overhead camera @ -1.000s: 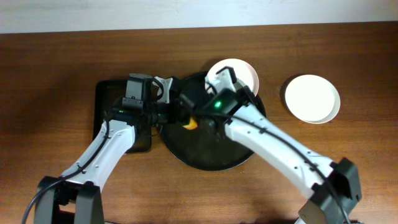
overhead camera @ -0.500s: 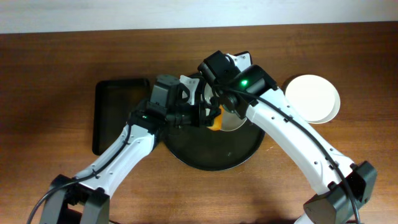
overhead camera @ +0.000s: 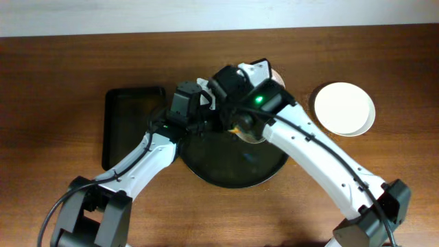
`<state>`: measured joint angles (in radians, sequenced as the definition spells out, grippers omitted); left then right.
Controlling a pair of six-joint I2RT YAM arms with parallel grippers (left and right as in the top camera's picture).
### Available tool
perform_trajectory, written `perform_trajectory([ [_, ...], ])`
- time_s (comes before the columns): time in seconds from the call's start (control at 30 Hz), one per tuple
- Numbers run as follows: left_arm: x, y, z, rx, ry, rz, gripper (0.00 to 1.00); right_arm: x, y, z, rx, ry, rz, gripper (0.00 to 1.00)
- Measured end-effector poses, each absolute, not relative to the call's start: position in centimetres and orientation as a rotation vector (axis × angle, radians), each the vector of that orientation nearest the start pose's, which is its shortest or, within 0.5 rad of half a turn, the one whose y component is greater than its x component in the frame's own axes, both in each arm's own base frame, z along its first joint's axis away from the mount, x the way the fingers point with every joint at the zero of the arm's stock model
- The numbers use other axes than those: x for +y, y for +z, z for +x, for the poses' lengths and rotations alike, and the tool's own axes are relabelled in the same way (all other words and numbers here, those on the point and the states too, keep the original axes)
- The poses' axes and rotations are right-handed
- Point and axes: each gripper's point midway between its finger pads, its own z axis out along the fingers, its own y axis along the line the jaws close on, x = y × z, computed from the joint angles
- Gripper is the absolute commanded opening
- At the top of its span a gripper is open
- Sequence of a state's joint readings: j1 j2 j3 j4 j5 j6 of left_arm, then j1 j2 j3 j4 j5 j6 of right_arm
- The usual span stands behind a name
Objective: Clean dirty plates on tray and stack at the side
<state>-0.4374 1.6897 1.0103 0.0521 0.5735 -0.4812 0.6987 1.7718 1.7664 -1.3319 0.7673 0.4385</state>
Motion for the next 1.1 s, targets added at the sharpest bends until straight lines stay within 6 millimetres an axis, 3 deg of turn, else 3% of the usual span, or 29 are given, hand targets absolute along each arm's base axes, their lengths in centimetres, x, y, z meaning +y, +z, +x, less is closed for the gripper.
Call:
perform_trajectory([
  [0.2,-27.6,13.7,37.4,2.314,-1.107,0.282,0.00,14.5,24.5,35.1,2.405,-0.736,-0.221,0.04],
  [0.37,-27.6,11.4,36.8,2.395,-1.121,0.272,0.00,14.3,24.6,35.1,2.395,-0.750,-0.212,0.04],
  [0.77,-28.3,9.1,32.3,2.596,-1.246,0.294,0.00,13.8,25.4,35.4,2.347,-0.803,-0.202,0.04],
  [1.0,-30.1,10.9,30.9,2.530,-1.402,0.400,0.00,13.6,25.7,35.5,2.331,-0.821,-0.197,0.04],
  [1.07,-30.0,12.6,31.4,2.468,-1.402,0.412,0.00,13.6,25.7,35.5,2.331,-0.819,-0.194,0.04],
  [1.1,-29.3,14.5,32.3,2.406,-1.375,0.401,0.00,13.6,25.7,35.5,2.331,-0.819,-0.194,0.04],
])
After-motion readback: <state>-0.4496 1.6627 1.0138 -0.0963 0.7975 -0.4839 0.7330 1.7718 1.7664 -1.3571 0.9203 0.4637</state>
